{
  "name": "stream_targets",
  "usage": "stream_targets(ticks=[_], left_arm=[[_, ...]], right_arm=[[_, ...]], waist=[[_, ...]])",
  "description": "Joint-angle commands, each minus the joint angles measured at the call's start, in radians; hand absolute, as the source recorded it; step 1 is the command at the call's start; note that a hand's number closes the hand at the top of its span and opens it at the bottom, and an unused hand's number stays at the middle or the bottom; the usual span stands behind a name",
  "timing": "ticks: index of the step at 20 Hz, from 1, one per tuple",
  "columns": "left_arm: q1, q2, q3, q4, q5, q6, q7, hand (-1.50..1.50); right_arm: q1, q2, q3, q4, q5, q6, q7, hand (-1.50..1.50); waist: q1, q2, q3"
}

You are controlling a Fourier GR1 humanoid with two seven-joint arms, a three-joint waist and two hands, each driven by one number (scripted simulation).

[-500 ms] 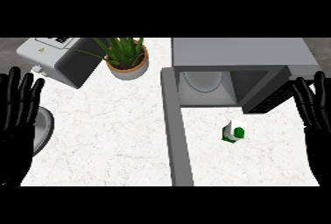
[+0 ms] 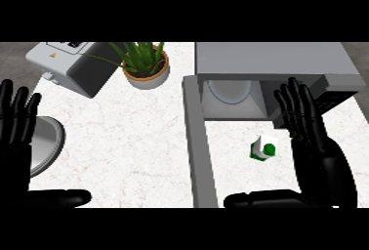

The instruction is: Pick up the milk, place it into the microwave and close the microwave

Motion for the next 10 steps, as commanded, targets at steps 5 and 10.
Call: stream_targets(ticks=[5, 10], left_arm=[[0.208, 0.019, 0.102, -0.084, 0.145, -0.107, -0.053, -1.5], [0.265, 0.009, 0.11, -0.171, 0.153, -0.127, -0.028, -1.5]], right_arm=[[0.049, -0.015, 0.014, -0.029, 0.014, 0.002, 0.046, -1.5], [0.126, 0.018, 0.081, -0.097, 0.124, -0.074, 0.091, -1.5]], waist=[[0.002, -0.001, 0.001], [0.0, -0.001, 0.001]])
